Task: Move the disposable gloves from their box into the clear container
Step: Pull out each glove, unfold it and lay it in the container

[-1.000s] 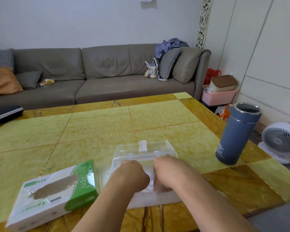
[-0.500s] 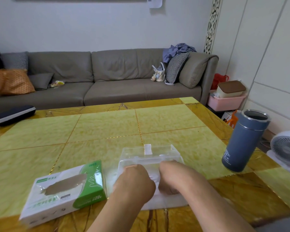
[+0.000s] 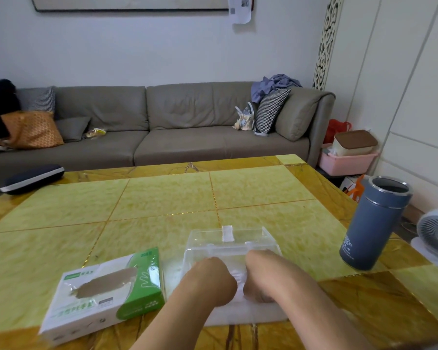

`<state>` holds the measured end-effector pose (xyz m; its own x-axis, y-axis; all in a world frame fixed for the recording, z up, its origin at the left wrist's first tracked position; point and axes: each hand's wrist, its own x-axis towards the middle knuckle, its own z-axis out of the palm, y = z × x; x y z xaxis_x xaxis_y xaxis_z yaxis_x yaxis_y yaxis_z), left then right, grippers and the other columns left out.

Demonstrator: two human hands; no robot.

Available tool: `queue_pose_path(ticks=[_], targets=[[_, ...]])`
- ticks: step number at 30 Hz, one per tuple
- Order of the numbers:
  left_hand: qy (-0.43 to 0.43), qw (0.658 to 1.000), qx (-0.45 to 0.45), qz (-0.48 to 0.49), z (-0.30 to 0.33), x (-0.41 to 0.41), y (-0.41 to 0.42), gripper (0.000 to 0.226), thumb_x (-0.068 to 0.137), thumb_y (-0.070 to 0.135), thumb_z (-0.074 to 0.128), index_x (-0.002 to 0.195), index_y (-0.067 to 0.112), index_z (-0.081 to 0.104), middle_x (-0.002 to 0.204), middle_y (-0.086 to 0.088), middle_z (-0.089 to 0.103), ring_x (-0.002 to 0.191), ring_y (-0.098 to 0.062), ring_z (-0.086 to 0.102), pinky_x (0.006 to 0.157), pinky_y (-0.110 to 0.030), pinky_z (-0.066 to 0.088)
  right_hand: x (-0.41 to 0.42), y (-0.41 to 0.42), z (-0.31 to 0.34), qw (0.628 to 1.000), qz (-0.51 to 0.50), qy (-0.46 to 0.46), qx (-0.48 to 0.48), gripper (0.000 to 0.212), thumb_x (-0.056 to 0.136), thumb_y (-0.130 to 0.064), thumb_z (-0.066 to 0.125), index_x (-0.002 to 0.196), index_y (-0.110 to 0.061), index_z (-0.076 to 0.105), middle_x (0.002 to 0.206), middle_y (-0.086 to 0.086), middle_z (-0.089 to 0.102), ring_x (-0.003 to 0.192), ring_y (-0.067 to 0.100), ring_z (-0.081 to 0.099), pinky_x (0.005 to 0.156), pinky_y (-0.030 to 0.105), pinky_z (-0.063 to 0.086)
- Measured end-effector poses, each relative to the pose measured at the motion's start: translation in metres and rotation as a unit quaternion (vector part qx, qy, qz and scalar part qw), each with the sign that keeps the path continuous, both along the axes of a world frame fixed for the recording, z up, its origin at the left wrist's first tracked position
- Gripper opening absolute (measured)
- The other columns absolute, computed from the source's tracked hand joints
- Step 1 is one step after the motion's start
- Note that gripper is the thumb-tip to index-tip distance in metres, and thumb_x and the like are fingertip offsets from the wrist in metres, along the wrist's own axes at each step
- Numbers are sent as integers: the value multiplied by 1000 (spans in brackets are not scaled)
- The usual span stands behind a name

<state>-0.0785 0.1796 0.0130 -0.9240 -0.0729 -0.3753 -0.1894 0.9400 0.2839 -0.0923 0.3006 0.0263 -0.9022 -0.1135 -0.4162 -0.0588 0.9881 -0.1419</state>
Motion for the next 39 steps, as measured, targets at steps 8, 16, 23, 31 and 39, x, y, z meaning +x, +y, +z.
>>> queue_pose_path(ticks=[8, 16, 23, 31, 39], targets=[[182, 982, 45, -37, 28, 49, -29, 32, 91, -3, 43, 117, 15, 49, 97, 2, 56, 75, -15, 58, 57, -30, 49, 19, -2, 10, 990, 10, 139, -15, 6, 100, -20, 55, 97, -20, 60, 92, -3, 60, 78, 18, 63, 66, 31, 52], [225, 967, -57, 108, 26, 56, -147, 21, 102, 25, 41, 88, 22, 56, 89, 5, 59, 76, -17, 61, 64, -35, 53, 32, -43, 9, 939, 112, 300, -126, 28, 102, -13, 49, 120, -33, 55, 117, -18, 55, 110, 8, 55, 91, 26, 50], [78, 994, -76, -20, -20, 54, -193, 38, 108, 28, 27, 94, 18, 61, 97, -2, 57, 91, -24, 54, 89, -40, 50, 44, -113, -26, 907, 326, 249, -99, 63, 90, -12, 60, 151, -22, 47, 152, -8, 44, 148, 14, 28, 130, 34, 5], [112, 990, 31, 78, -23, 42, -193, 43, 106, 34, 40, 68, 18, 53, 83, -2, 65, 74, -21, 60, 68, -37, 50, 41, -136, -31, 915, 335, 213, -76, 56, 88, -18, 61, 144, -24, 58, 134, -5, 57, 134, 15, 48, 128, 32, -11], [352, 914, 132, 153, 4, 57, -206, 9, 91, 37, 71, 86, 31, 71, 87, 16, 68, 82, 1, 62, 62, -13, 45, 49, -132, -24, 917, 315, 207, -133, 58, 95, -15, 57, 152, -25, 52, 153, -6, 49, 146, 13, 37, 117, 19, -17]])
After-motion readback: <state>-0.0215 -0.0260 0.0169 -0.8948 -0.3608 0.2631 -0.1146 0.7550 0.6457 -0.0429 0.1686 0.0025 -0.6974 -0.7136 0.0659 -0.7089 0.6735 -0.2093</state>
